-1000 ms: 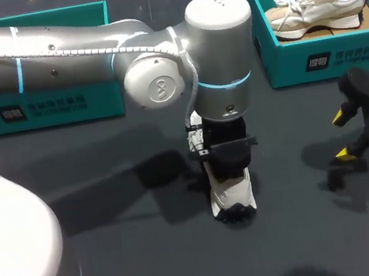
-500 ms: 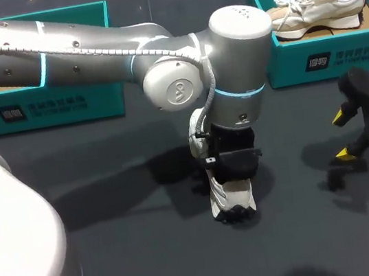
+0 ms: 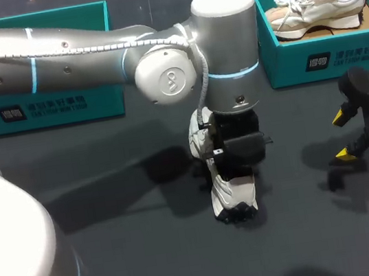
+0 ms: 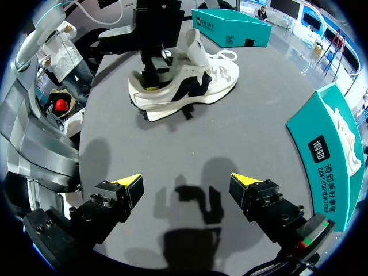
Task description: Take the shoe out of the shoebox, open the shoe tongue, remove and reinsert the insole, then place the shoe into the shoebox
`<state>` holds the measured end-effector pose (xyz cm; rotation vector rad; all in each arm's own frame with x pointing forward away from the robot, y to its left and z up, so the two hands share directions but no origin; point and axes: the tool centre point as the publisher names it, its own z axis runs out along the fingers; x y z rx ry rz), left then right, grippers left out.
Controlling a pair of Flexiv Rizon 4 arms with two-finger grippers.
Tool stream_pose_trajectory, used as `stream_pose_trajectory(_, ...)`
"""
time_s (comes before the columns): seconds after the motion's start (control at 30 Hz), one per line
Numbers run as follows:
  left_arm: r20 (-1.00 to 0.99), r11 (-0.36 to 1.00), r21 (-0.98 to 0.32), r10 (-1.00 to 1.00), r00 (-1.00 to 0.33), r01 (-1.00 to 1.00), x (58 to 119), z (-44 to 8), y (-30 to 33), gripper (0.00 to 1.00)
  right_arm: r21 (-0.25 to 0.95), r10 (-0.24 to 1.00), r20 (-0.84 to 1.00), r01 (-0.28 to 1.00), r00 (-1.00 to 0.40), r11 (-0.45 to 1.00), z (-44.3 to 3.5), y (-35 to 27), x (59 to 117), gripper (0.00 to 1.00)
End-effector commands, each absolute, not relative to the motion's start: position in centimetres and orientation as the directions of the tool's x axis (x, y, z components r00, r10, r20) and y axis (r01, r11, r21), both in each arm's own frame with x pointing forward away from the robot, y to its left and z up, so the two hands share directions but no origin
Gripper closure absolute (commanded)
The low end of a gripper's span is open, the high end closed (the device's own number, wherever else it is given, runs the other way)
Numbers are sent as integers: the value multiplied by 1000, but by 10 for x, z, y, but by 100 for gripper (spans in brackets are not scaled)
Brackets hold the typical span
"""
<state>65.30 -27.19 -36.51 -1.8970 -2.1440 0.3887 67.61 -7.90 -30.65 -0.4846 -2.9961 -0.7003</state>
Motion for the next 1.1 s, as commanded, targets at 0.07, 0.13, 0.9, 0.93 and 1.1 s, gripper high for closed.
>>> stream_pose_trajectory(0.07, 30, 101, -401, 995, -97, 910, 646, -374, -274, 100, 426, 295, 94, 306, -951, 851, -306, -79, 675, 0)
stream_pose_trajectory(0.13, 51, 108, -414, 994, -95, 904, 643, -381, -273, 100, 426, 295, 94, 306, -951, 851, -306, -79, 675, 0)
stream_pose_trajectory(0.9, 55, 220, -291, 975, -213, 931, 678, -388, -250, 100, 426, 295, 94, 306, -951, 851, -306, -79, 675, 0)
stream_pose_trajectory(0.93, 39, 212, -282, 977, -210, 936, 678, -381, -250, 100, 426, 295, 94, 306, -951, 851, -306, -79, 675, 0)
stream_pose_trajectory(1.1, -20, 167, -273, 984, -179, 948, 675, -359, -250, 100, 426, 295, 94, 306, -951, 851, -306, -79, 675, 0)
